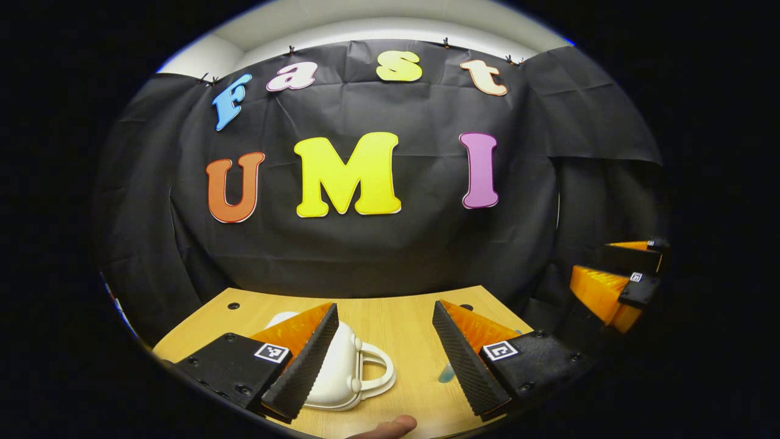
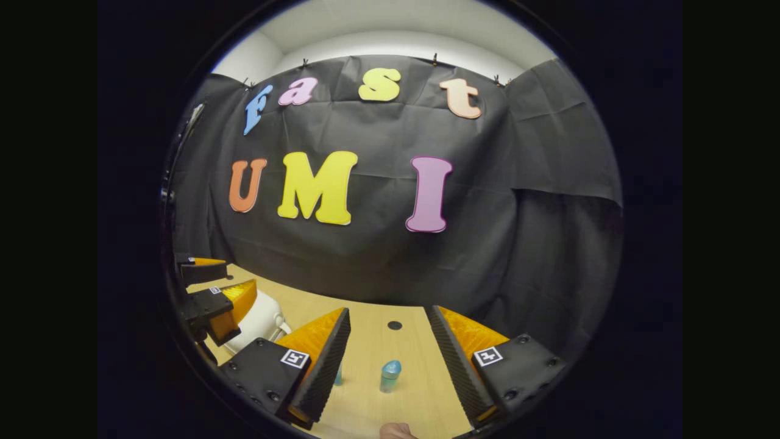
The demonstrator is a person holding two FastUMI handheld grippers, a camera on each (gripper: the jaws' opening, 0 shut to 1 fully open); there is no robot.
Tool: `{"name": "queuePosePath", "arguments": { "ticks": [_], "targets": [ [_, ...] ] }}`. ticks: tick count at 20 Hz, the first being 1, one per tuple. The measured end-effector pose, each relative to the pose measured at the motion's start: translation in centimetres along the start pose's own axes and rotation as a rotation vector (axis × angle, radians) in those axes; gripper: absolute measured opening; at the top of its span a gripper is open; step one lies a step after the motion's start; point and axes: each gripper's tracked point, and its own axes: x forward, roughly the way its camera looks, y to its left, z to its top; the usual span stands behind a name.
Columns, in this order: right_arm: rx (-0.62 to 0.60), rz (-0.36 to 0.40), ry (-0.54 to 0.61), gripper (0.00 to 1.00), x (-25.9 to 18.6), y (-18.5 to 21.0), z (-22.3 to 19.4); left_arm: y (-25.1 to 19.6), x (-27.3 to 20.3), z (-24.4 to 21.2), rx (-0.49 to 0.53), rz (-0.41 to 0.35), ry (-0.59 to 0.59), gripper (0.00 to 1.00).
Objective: First open the suitcase, pack the skin care products into it, and then close the suitcase.
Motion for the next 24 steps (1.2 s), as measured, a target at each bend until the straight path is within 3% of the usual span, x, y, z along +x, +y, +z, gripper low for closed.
{"name": "queuePosePath", "arguments": {
  "ticks": [5, 9, 14, 18, 22, 24],
  "targets": [
    [0.005, -0.083, 0.017, 0.79, -0.7, -4.8, -0.9, -1.2, 2.5, -5.4, 0.203, -0.015, 0.004, 0.99],
    [0.037, -0.159, 0.010, 0.79, -2.3, -9.8, -1.3, -0.6, 3.9, -10.5, 0.397, 0.026, 0.044, 0.99],
    [0.043, -0.211, 0.027, 0.79, -4.3, -14.2, -3.5, -1.7, 5.0, -18.9, 0.633, -0.011, 0.160, 0.98],
    [0.036, -0.225, 0.051, 0.79, -5.2, -16.9, -4.9, -0.3, 6.5, -22.3, 0.831, 0.051, 0.219, 0.97],
    [0.014, -0.248, 0.057, 0.79, -6.1, -18.9, -5.7, 1.7, 8.2, -21.4, 1.000, 0.166, 0.187, 0.95],
    [0.015, -0.242, 0.071, 0.79, -6.6, -19.4, -6.2, 2.5, 9.1, -22.0, 1.066, 0.177, 0.222, 0.92]
  ]
}}
